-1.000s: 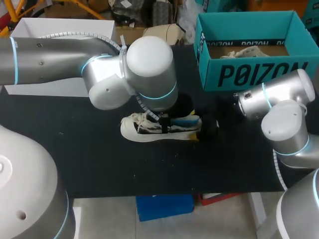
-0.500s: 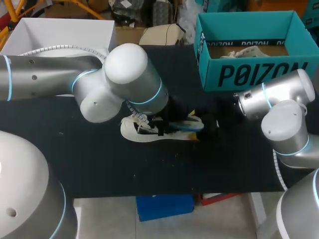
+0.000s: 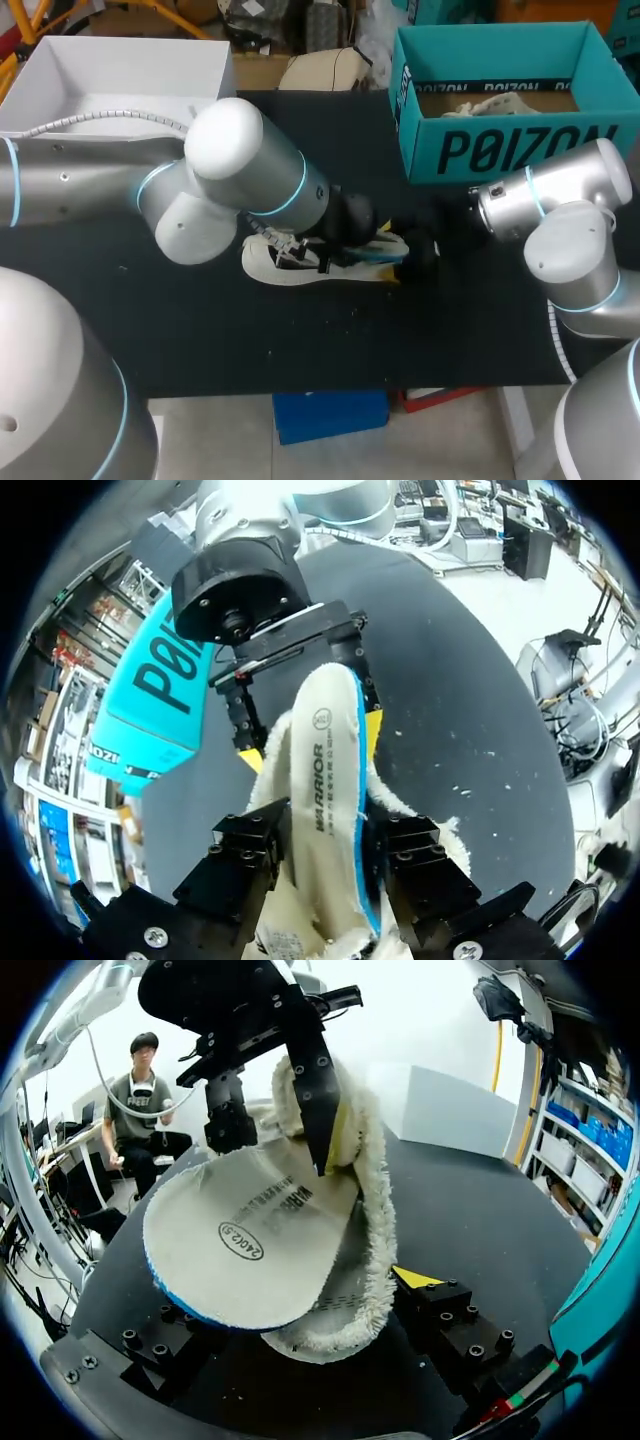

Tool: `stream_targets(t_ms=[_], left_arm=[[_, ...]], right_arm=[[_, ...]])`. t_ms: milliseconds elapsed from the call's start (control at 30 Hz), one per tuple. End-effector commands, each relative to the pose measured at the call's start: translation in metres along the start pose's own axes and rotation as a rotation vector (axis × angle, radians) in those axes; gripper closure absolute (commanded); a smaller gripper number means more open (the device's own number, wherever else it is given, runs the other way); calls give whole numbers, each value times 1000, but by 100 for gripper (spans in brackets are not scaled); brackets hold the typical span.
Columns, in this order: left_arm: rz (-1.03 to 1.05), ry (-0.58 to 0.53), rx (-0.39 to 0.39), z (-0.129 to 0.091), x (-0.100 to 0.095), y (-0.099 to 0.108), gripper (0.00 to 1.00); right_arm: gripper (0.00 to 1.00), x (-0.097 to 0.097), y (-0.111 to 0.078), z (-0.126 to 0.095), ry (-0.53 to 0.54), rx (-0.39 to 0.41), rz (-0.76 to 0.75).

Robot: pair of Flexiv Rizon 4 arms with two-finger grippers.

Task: Take the shoe out of the shoebox, open the shoe tongue, remove and reinsert the insole, then place the shoe into the shoebox

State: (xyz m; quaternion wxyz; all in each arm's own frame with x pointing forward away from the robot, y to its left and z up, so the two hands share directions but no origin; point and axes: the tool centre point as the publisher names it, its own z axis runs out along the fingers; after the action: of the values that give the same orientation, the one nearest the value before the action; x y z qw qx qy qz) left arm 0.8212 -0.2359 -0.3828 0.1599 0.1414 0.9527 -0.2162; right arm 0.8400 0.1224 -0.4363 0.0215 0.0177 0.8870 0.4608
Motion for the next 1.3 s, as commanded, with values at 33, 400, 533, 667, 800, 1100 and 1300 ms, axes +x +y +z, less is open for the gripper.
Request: stream_targets(t_ms=[33,400,533,667,800,1100,1300], left_arm=[[15,5,5,10,-4,-10,56],[38,13,8,23,-11,-23,56],[36,13,2,25,-13,-24,56],[30,5,-1,22,-15,-24,77],[21,3,-22,15,-14,-24,100],[47,-5,8,-25,5,-35,100],[20,16,71,-47,11,-49,100]], right_arm=[[100,-1,-3,2,1,1,1],[100,-1,-3,2,1,1,1],[100,-1,-3,2,1,1,1],[100,-1,-3,2,1,1,1],[100,-1,-3,2,1,1,1],[100,-1,-3,2,1,1,1],[100,-1,-3,2,1,1,1]])
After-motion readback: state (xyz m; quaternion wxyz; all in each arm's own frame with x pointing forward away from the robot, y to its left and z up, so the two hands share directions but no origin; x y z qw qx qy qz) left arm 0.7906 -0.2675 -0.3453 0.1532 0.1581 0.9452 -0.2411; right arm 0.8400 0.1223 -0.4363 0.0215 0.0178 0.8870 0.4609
